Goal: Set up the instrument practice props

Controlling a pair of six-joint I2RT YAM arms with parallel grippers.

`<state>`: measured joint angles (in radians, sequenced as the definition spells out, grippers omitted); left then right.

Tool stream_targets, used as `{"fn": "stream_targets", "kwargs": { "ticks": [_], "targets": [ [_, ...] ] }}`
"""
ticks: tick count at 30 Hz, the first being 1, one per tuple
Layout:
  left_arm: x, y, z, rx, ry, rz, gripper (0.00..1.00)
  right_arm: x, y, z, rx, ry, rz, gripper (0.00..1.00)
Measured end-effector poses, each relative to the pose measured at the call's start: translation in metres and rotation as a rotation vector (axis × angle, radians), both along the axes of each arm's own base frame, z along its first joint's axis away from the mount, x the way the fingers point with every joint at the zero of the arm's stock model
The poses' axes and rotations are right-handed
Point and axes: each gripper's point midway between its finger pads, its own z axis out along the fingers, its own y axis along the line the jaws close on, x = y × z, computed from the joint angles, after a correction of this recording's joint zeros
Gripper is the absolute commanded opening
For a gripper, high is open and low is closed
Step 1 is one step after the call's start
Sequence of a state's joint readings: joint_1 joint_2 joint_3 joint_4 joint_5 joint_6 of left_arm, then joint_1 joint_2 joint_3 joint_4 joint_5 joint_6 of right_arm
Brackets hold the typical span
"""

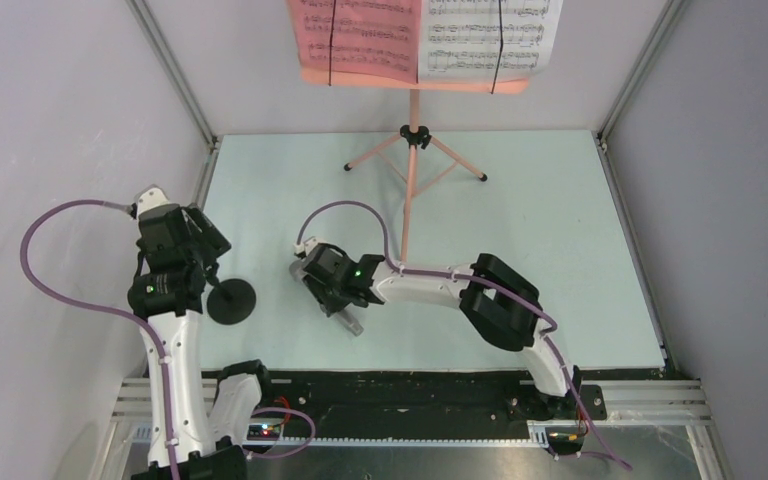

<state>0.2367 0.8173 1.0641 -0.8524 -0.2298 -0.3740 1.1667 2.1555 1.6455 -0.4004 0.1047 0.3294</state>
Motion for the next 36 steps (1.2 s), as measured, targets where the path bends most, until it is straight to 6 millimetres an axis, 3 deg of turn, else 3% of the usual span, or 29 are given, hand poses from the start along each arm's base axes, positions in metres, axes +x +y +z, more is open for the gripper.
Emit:
{"fn": "stream_targets", "kwargs": {
  "ticks": [5, 12, 19, 28, 32, 36],
  "targets": [
    [0.006, -0.018, 0.001, -0.037, -0.014, -0.101, 0.56, 0.001, -0.009, 0.021, 0.034, 0.003, -0.02, 0.19],
    [0.01, -0.058, 0.003, -0.094, -0.033, -0.276, 0.55, -0.002, -0.033, 0.051, 0.073, 0.0, -0.056, 0.18],
    [0.012, -0.115, 0.005, -0.138, -0.019, -0.475, 0.55, -0.004, -0.076, 0.073, 0.066, -0.024, -0.127, 0.18],
    [0.014, -0.153, 0.004, -0.162, -0.006, -0.554, 0.55, -0.001, -0.127, 0.136, 0.177, -0.125, -0.244, 0.18],
    [0.012, -0.174, 0.006, -0.193, -0.023, -0.57, 0.57, 0.005, -0.157, 0.151, 0.216, -0.163, -0.321, 0.18],
    [0.014, -0.198, 0.005, -0.203, -0.022, -0.622, 0.62, 0.016, -0.174, 0.159, 0.245, -0.182, -0.383, 0.18]
  ]
}}
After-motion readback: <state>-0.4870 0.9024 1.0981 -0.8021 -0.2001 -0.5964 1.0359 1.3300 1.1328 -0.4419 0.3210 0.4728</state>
